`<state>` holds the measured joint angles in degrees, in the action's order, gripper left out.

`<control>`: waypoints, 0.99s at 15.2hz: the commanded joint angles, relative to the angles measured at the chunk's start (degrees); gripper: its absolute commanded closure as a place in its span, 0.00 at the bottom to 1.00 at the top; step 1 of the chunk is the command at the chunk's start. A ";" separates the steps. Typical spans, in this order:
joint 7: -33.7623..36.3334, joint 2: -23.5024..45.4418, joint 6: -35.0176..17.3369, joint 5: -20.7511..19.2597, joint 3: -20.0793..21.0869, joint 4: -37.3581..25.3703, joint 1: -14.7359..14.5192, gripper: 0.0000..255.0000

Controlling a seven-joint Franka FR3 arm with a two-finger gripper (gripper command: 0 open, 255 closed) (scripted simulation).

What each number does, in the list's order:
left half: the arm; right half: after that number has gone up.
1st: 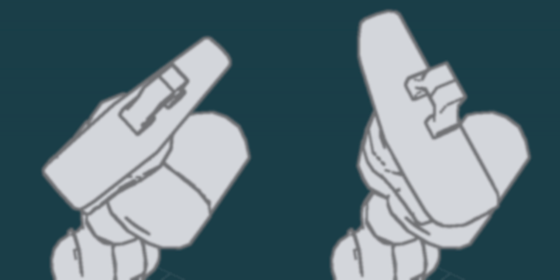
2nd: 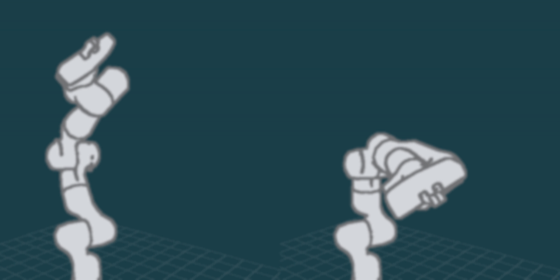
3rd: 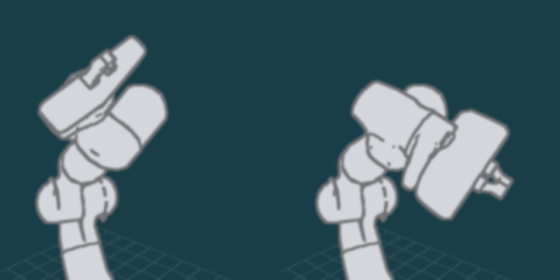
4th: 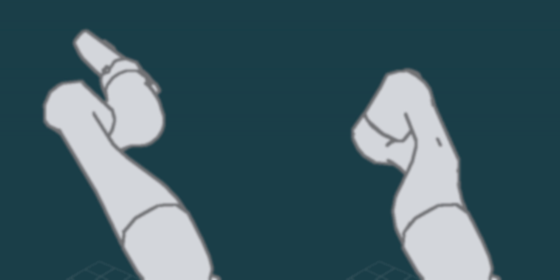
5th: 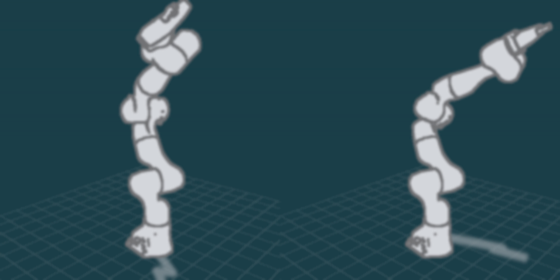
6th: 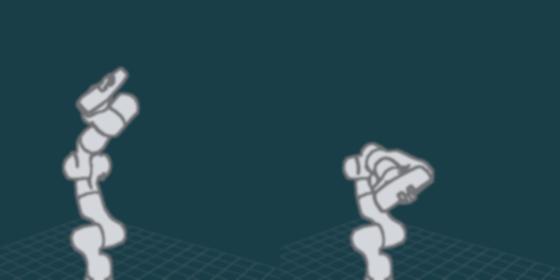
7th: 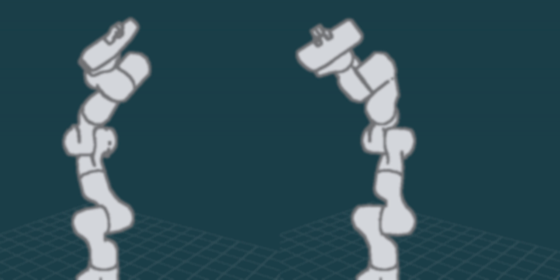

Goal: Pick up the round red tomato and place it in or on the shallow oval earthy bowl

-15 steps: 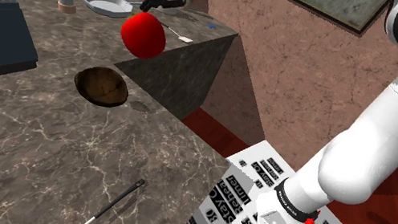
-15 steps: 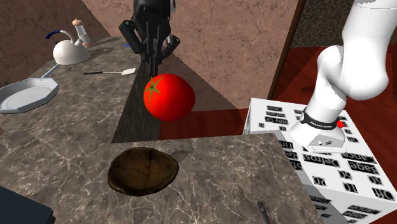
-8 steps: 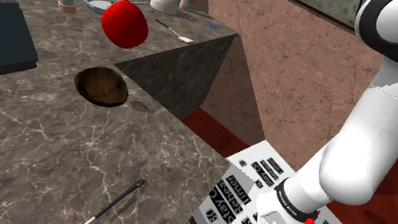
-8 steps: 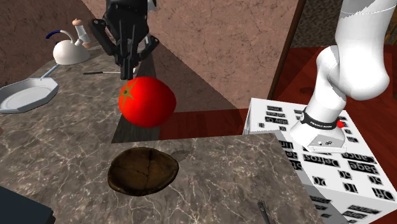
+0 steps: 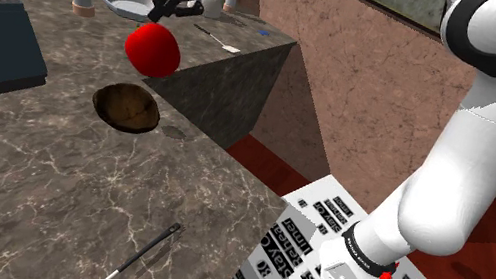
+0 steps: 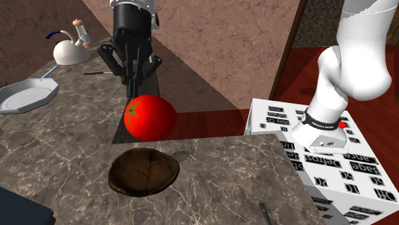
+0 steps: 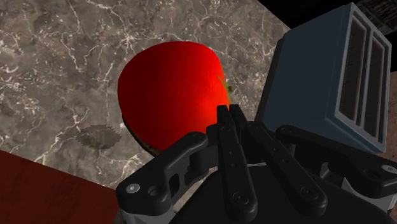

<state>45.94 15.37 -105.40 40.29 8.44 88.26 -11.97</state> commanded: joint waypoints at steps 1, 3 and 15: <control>-0.80 0.12 -1.13 0.22 0.06 1.21 -0.09 1.00; -1.66 0.28 -2.21 0.46 0.09 2.41 -0.13 1.00; -5.89 1.73 -7.40 1.79 0.32 7.48 -0.36 1.00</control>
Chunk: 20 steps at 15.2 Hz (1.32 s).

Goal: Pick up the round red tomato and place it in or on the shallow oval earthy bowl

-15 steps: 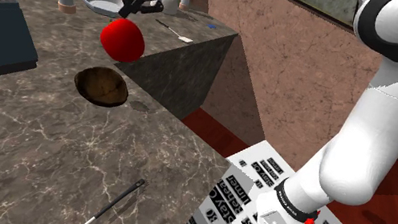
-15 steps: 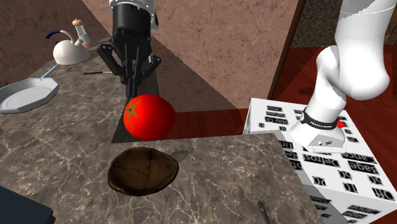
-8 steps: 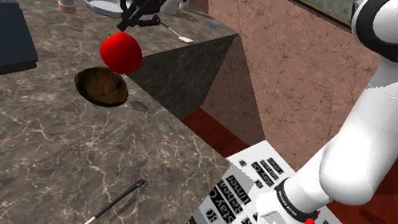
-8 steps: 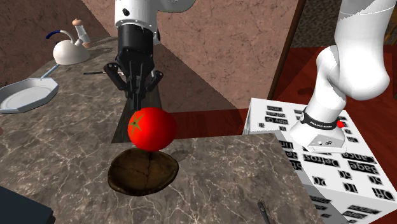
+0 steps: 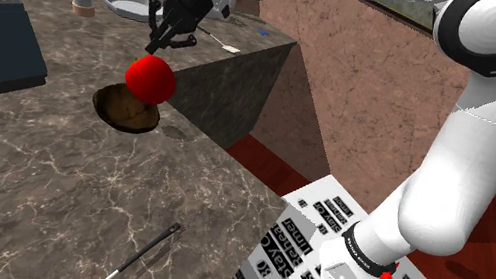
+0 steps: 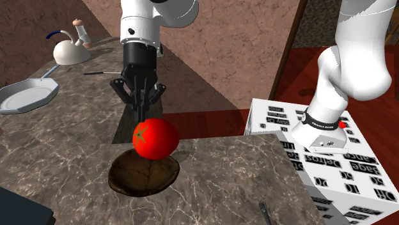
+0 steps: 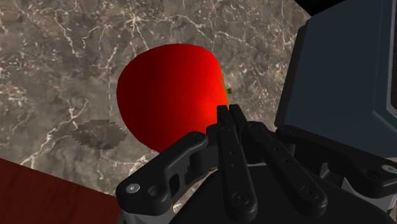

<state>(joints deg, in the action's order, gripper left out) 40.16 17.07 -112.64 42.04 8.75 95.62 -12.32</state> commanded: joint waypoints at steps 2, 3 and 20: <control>-0.10 0.03 -0.15 0.04 0.01 0.11 -0.02 1.00; -0.10 0.03 -0.15 0.04 0.01 0.11 -0.02 1.00; 0.54 -1.66 5.84 -0.84 -1.33 -3.00 2.31 0.00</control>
<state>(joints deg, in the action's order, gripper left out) 40.68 15.41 -106.88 41.22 7.43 92.67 -10.02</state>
